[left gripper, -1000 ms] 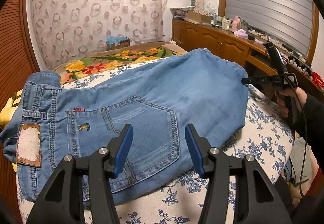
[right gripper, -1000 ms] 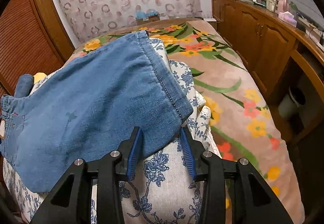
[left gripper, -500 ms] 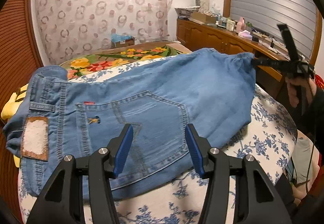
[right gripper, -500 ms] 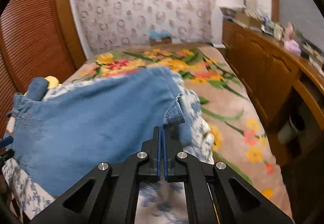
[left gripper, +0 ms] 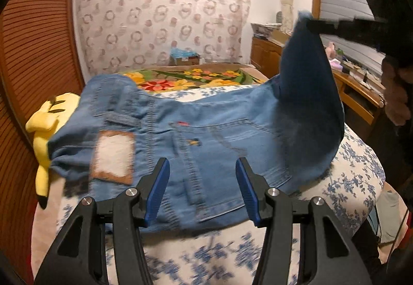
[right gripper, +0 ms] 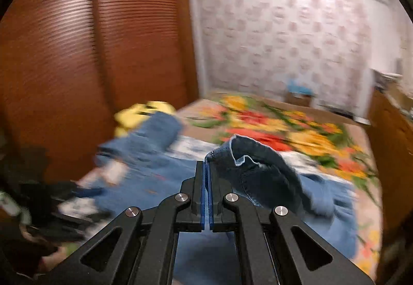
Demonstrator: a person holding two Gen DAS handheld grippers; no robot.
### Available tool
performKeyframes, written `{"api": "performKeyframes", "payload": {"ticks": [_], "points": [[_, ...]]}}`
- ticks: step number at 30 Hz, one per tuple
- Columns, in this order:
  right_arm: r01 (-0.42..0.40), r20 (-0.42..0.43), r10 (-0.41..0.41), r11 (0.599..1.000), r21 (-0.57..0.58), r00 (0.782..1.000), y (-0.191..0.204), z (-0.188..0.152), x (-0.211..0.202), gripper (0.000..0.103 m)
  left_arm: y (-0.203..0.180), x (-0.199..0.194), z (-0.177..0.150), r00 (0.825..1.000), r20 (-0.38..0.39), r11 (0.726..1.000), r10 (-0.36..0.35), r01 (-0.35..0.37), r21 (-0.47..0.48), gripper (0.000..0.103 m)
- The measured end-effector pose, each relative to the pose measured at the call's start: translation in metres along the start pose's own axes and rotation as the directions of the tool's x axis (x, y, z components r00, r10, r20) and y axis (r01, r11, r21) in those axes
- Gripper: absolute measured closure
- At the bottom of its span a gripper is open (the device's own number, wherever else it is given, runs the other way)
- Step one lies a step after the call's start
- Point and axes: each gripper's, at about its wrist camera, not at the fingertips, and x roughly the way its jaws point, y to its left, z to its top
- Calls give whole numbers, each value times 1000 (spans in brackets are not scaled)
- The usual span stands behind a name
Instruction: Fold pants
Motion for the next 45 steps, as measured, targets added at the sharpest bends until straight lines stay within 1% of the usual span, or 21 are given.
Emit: {"api": "performKeyframes", "payload": {"ticks": [2,4,5,6,7,9,13,14,17,19,24,27,31,33,34,35,36,37,38,41,45], "points": [[-49,-23,49,999,-17,999,19,3,7,102,8,-4,-4,1000,-1,1000,11,-11,-8,49],[-84,-68,83,996,-13,994,26,2,19,101,16,-5,-8,1000,-6,1000,18,-18,-16,49],[-82,-92,81,997,-14,992,26,0,25,100,20,-6,-8,1000,-8,1000,20,-20,-19,49],[-54,-105,52,998,-20,993,23,-2,28,96,23,-6,-10,1000,-11,999,23,-23,-23,49],[-17,-116,14,1000,-26,993,22,-4,32,88,25,-5,-12,1000,-13,999,23,-23,-26,49],[13,-146,-16,1000,-19,989,14,-13,38,80,28,-4,-13,1000,-16,999,22,-23,-29,49],[93,-198,-95,995,-21,976,11,-25,55,80,29,4,-13,999,-26,999,19,-19,-28,49],[102,-212,-102,995,-10,972,7,-31,58,80,29,7,-12,999,-29,999,18,-19,-27,49],[132,-244,-125,991,11,962,0,-31,73,78,22,16,-9,999,-39,1000,15,-15,-10,49],[148,-264,-138,989,22,955,-7,-33,84,74,16,24,-6,999,-47,1000,10,-9,12,49],[171,-314,-142,983,65,939,-21,-27,108,72,3,50,6,997,-75,998,6,-1,64,49],[168,-337,-129,982,89,933,-37,-27,122,72,-2,66,12,995,-98,997,13,-5,81,49],[158,-368,-108,981,108,924,-47,-34,140,72,-6,84,17,993,-120,995,-1,13,98,49],[155,-373,-105,982,106,922,-49,-32,140,72,-7,89,18,992,-123,995,3,10,104,50],[149,-377,-101,983,103,921,-49,-31,143,72,-7,91,18,992,-123,994,4,9,107,57],[136,-380,-88,986,100,921,-49,-30,145,72,-7,93,18,992,-129,994,0,14,108,68],[117,-380,-70,988,101,922,-51,-30,146,79,-6,95,18,990,-137,994,-7,22,105,73],[96,-376,-52,990,100,925,-54,-29,146,99,-6,94,18,990,-137,994,-14,28,104,87],[87,-366,-46,992,95,930,-53,-26,146,99,-7,93,17,991,-133,994,-19,33,109,96],[65,-308,-33,994,91,951,-47,-11,140,100,-9,83,14,993,-113,992,-37,50,118,98],[37,-234,-18,996,77,972,-37,16,133,100,-3,53,9,994,-85,993,-63,72,98,98]]}}
